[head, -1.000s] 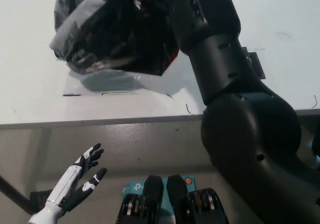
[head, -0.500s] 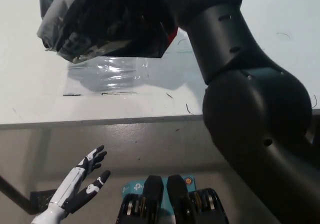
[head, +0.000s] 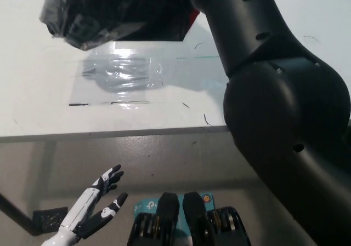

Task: The robot uses its right hand to pick up a bag of coffee beans and puts it in the black plastic bag, then the robot grabs the top of the bag and lifts it.

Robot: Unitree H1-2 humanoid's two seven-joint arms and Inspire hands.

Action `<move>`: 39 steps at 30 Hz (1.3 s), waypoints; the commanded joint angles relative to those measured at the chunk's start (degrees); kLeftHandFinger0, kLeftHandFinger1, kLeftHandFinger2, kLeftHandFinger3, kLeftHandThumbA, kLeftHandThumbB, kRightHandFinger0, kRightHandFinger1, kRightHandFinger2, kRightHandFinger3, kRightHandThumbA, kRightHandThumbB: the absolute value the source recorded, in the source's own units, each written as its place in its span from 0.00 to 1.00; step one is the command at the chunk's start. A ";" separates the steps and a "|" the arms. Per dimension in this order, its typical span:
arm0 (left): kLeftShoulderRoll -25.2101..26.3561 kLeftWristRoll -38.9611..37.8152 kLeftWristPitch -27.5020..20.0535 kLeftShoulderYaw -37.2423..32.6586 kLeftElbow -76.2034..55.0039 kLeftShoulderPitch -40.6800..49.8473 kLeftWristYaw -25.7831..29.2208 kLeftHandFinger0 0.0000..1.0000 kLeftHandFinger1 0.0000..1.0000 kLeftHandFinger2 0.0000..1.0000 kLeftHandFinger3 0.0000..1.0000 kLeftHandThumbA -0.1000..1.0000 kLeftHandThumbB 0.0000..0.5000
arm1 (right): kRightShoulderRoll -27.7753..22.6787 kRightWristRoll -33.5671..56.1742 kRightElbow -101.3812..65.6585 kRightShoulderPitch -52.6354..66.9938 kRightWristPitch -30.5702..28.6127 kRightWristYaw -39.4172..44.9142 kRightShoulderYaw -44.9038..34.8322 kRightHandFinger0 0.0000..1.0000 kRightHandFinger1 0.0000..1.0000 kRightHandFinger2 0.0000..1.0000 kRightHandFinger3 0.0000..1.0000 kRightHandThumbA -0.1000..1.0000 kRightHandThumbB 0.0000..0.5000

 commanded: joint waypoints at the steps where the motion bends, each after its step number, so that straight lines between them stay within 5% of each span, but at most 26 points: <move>1: 1.29 0.89 0.58 -0.71 -2.66 0.02 -1.52 1.00 1.00 1.00 1.00 0.76 0.65 | -0.35 5.06 -3.26 -8.75 -2.14 1.10 2.65 0.00 0.12 0.61 0.96 0.18 0.00; 4: 1.25 0.96 0.63 -0.72 -2.73 -0.02 -1.60 1.00 1.00 1.00 1.00 0.76 0.65 | -0.41 5.46 -2.95 -8.49 -2.45 0.97 3.52 0.00 0.12 0.61 0.97 0.19 0.00; 5: 1.06 1.43 0.61 -1.01 -2.71 -0.28 -1.56 1.00 1.00 1.00 1.00 0.76 0.65 | -0.03 4.23 -2.20 -7.97 -3.07 0.88 5.28 0.00 0.10 0.58 0.83 0.23 0.00; 10: 1.00 1.84 0.31 -1.20 -2.59 -0.42 -1.45 1.00 1.00 1.00 1.00 0.75 0.64 | 0.29 5.00 -1.29 -7.54 -4.03 0.57 7.66 0.00 0.10 0.60 0.85 0.24 0.00; 11: 0.94 1.78 0.50 -1.21 -2.60 -0.43 -1.46 1.00 1.00 1.00 1.00 0.74 0.64 | 0.47 4.73 0.03 -7.53 -4.92 0.36 8.07 0.00 0.11 0.61 0.95 0.23 0.00; 14: 0.83 2.05 1.05 -1.31 -2.84 -0.42 -1.37 1.00 1.00 1.00 1.00 0.75 0.67 | 0.69 4.66 3.44 -6.84 -7.05 0.12 9.30 0.00 0.11 0.61 0.92 0.23 0.00; 15: 0.85 2.34 1.03 -1.50 -2.98 -0.52 -1.42 1.00 1.00 1.00 1.00 0.76 0.67 | 0.79 4.77 3.84 -5.96 -7.44 0.02 9.41 0.00 0.10 0.62 1.00 0.21 0.00; 21: 0.83 2.38 1.16 -1.75 -3.15 -0.76 -1.59 1.00 1.00 1.00 1.00 0.75 0.66 | 0.69 4.92 6.98 -3.14 -10.37 -0.52 10.77 0.00 0.07 0.58 0.93 0.22 0.00; 26: 0.51 2.12 0.70 -1.79 -3.10 -1.15 -1.79 1.00 1.00 1.00 1.00 0.73 0.64 | 0.75 4.33 9.43 -0.06 -12.43 -1.99 12.18 0.00 0.08 0.59 0.99 0.23 0.00; 28: 0.51 2.47 0.64 -1.87 -3.11 -1.40 -1.75 1.00 1.00 1.00 1.00 0.73 0.64 | 0.73 4.07 10.22 0.86 -13.04 -1.86 12.90 0.00 0.05 0.58 0.58 0.27 0.00; 30: 0.63 2.94 0.94 -2.02 -3.26 -1.75 -1.77 1.00 1.00 1.00 1.00 0.73 0.64 | 0.62 3.55 11.33 1.96 -13.92 -1.29 13.92 0.00 0.05 0.60 0.48 0.29 0.00; 35: 0.63 3.04 1.17 -2.16 -3.46 -1.92 -1.88 1.00 1.00 1.00 1.00 0.73 0.64 | 0.56 3.91 12.00 2.66 -14.99 -1.22 14.96 0.00 0.10 0.66 0.78 0.27 0.00; 36: 0.71 2.92 1.23 -2.23 -3.53 -2.02 -2.10 1.00 1.00 1.00 1.00 0.73 0.67 | 1.24 2.71 12.44 4.71 -15.44 -1.69 16.41 0.00 0.24 0.82 1.00 0.18 0.00; 38: 0.91 3.20 1.32 -2.35 -3.82 -2.14 -2.21 1.00 1.00 1.00 1.00 0.74 0.69 | 1.70 1.45 13.12 6.84 -16.30 -2.14 18.15 0.00 0.22 0.73 1.00 0.00 0.00; 39: 0.99 3.34 1.36 -2.39 -3.93 -2.17 -2.22 1.00 1.00 1.00 1.00 0.75 0.69 | 1.76 1.30 13.33 7.38 -16.63 -2.27 18.83 0.00 0.23 0.72 1.00 0.00 0.00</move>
